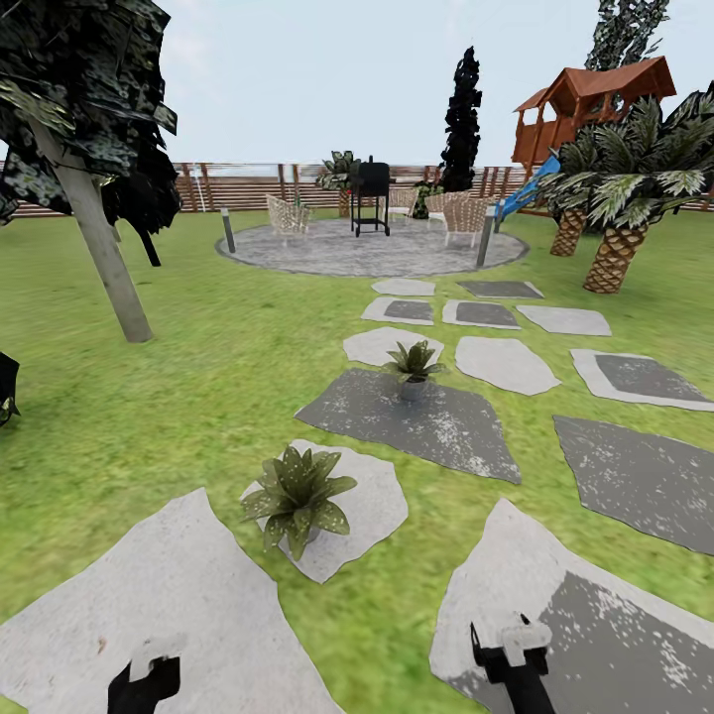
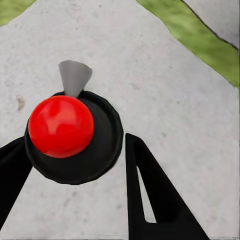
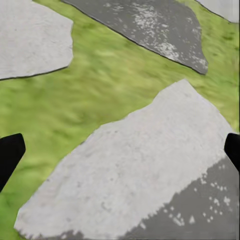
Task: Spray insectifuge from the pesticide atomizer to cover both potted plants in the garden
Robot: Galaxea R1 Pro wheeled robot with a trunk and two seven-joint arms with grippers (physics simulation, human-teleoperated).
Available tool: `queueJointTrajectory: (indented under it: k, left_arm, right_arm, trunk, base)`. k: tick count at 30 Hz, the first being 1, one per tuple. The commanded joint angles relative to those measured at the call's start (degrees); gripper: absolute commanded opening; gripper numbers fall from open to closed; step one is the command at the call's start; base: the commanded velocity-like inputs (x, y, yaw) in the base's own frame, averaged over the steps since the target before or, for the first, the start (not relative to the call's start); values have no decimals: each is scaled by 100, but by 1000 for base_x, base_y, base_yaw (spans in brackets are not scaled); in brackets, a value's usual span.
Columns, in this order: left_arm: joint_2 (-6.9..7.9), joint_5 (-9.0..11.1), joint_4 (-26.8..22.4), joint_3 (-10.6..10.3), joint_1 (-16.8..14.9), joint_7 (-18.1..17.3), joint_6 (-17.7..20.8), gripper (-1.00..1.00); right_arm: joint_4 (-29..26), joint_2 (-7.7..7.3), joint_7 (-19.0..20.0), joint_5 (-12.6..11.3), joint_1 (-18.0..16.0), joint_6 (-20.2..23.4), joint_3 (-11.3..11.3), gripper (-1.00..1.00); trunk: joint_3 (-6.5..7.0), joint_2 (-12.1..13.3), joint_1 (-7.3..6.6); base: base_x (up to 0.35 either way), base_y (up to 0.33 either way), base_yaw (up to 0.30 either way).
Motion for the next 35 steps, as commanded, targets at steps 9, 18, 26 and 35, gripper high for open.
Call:
queueJointTrajectory:
  k: [9, 18, 26, 35]
  left_arm:
    - [9, -31, 223, -4, 73, 89, -26, -100]
    - [4, -41, 224, -13, 75, 87, -27, -100]
    - [-6, -33, 220, -21, 75, 86, -35, -100]
    - [-58, 13, 234, -23, 82, 87, -35, -100]
  right_arm:
    - [411, 28, -249, -414, 9, -32, -27, 100]
    - [564, 50, -241, -414, 575, -17, -23, 100]
    - [564, 50, -240, -414, 589, -17, -25, 100]
    - [569, 55, -240, -414, 589, -17, -22, 100]
  trunk:
    - [-4, -2, -1]
    - [-4, -2, -1]
    - [-4, -2, -1]
    - [-4, -2, -1]
  base:
    - [0, 0, 0]
    - [0, 0, 0]
    - [0, 0, 0]
    - [0, 0, 0]
